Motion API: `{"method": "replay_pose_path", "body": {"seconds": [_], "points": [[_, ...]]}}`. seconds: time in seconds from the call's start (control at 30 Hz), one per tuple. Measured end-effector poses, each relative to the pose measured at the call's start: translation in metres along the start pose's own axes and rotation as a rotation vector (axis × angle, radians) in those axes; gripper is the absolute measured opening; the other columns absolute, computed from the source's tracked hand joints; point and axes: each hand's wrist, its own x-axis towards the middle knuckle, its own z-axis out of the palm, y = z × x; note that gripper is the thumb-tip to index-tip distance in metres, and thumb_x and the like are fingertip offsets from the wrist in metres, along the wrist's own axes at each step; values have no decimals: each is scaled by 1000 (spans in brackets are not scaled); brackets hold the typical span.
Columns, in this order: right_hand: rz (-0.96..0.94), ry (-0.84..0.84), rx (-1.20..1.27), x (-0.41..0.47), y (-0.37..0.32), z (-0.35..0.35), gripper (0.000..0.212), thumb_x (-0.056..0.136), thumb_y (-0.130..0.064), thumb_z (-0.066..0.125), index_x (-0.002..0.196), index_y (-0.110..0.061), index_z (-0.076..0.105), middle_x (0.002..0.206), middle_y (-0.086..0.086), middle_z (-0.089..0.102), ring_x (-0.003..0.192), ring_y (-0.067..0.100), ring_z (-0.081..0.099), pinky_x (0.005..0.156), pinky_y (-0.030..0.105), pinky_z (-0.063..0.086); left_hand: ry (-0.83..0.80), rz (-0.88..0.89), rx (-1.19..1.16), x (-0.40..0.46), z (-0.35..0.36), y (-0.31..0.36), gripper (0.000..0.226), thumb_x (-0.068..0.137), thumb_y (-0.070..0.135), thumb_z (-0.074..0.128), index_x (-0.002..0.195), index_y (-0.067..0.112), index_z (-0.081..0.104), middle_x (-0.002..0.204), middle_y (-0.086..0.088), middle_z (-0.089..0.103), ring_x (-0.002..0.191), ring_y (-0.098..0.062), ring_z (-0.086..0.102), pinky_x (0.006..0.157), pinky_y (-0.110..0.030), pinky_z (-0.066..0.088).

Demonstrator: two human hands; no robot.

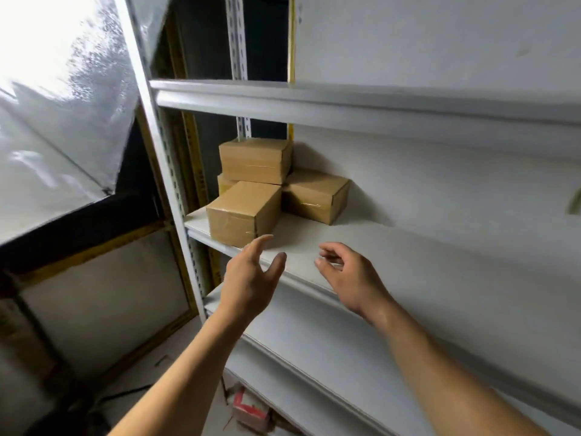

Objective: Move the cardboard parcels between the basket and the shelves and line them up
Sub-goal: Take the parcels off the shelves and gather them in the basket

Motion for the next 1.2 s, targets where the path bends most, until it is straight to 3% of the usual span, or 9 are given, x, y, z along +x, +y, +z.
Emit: {"method": "replay_pose_path", "body": {"seconds": [0.2, 0.33, 0.5, 0.63, 0.7, 0.83, 1.0, 1.1, 1.2], "points": [[-59, -149, 4, 56, -24, 43, 44, 104, -37, 63, 146, -24, 58, 142, -1, 64, 127, 14, 60, 103, 27, 49, 161, -111, 53, 36, -24, -37, 59, 102, 48, 62, 152, 20, 50, 150, -5, 59, 135, -22, 57, 110, -44, 50], [-34, -186, 31, 90, -39, 73, 54, 103, -46, 62, 153, -26, 50, 153, 4, 57, 138, 19, 54, 102, 29, 47, 217, -163, 43, 67, -39, -62, 64, 102, 49, 61, 156, 18, 45, 152, -5, 56, 139, -23, 54, 111, -42, 47], [87, -176, 89, 129, -50, 104, 77, 99, -61, 59, 163, -26, 32, 163, 6, 44, 147, 27, 45, 112, 43, 46, 203, -204, -11, 112, -47, -93, 65, 102, 50, 60, 157, 20, 42, 154, -4, 54, 139, -23, 51, 107, -36, 44], [211, -135, 156, 157, -52, 127, 92, 97, -68, 58, 166, -21, 22, 164, 7, 40, 147, 30, 43, 111, 42, 44, 142, -247, -52, 148, -45, -116, 72, 103, 55, 55, 162, 18, 34, 162, -5, 45, 148, -26, 44, 119, -48, 40], [275, -114, 208, 167, -53, 138, 95, 95, -70, 57, 166, -18, 22, 162, 8, 42, 143, 29, 47, 104, 37, 47, 98, -275, -125, 163, -41, -125, 74, 103, 59, 52, 163, 19, 33, 162, -5, 44, 147, -26, 45, 117, -46, 41], [374, -75, 351, 181, -51, 154, 91, 96, -64, 62, 162, -12, 29, 152, 8, 50, 116, 18, 53, 70, 18, 45, 7, -350, -249, 186, -32, -138, 74, 102, 67, 44, 162, 26, 32, 160, -4, 47, 143, -28, 50, 113, -48, 44], [399, 5, 430, 188, -36, 175, 88, 90, -66, 70, 154, -12, 43, 143, 8, 62, 126, 25, 63, 108, 42, 53, -5, -332, -308, 187, -20, -157, 57, 103, 65, 44, 143, 26, 55, 129, 1, 66, 110, -17, 63, 85, -25, 47], [396, 20, 465, 186, -37, 176, 94, 82, -72, 71, 152, -14, 47, 140, 6, 65, 122, 23, 65, 110, 44, 52, 14, -318, -341, 185, -18, -157, 48, 104, 61, 47, 132, 25, 61, 116, 4, 68, 94, -7, 62, 70, -17, 44], [399, 11, 471, 177, -40, 170, 82, 89, -67, 69, 149, -15, 49, 135, 5, 68, 118, 22, 68, 108, 45, 54, 31, -292, -338, 175, -20, -151, 48, 103, 62, 48, 130, 25, 64, 109, 5, 71, 91, -6, 64, 70, -23, 54]]}}
